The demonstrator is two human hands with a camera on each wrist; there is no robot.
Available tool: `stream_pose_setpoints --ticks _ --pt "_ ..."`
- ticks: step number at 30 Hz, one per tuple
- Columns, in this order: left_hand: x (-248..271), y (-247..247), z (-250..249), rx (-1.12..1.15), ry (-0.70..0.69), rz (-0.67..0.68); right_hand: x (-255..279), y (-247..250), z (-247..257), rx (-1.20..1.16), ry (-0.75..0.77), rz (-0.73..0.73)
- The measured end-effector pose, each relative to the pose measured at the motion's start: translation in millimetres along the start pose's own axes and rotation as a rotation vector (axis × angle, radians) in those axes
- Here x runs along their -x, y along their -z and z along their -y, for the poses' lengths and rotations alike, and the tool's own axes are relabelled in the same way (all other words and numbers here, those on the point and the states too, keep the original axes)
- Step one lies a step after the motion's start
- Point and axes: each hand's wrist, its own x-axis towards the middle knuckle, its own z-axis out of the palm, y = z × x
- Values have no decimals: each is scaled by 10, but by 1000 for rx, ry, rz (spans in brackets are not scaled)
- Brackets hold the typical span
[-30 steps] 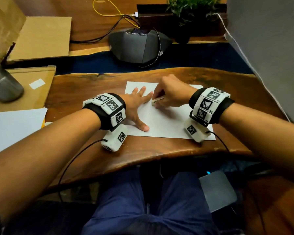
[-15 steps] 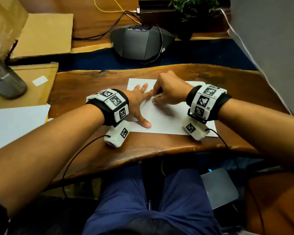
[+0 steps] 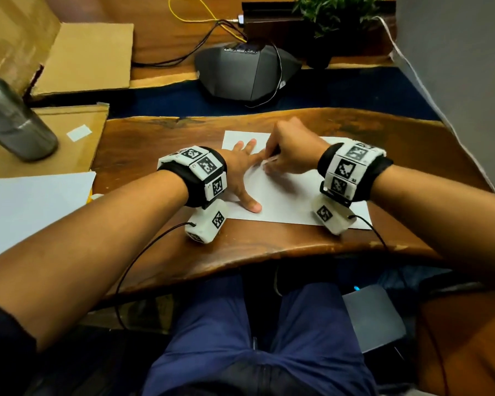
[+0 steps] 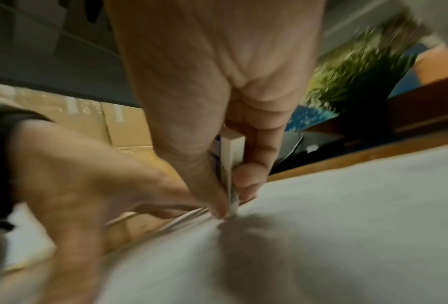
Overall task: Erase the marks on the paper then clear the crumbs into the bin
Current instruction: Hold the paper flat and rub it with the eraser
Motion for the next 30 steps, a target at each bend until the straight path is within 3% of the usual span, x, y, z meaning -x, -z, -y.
stream_pose_setpoints --ticks 4,8,12,16,20,24,28,30 --pt "-25 3 -30 -29 1 17 -12 113 -181 -43 -144 -32" --pt "-5 3 -6 -21 -6 -7 80 -7 78 27 20 44" --pt "-8 -4 -49 -42 4 -3 -13 69 -121 -62 -134 -55" --pt "17 4 -14 -29 -4 -18 81 -25 68 9 0 25" --pt "7 -8 -39 -21 0 -13 54 72 -126 -46 -132 -46" --pt "23 10 -27 -31 2 -9 141 -35 92 -21 3 34" --pt "13 10 -48 -37 8 -5 73 27 -77 -85 -151 -66" --pt "21 22 -32 -41 10 1 115 -34 27 -78 -95 -27"
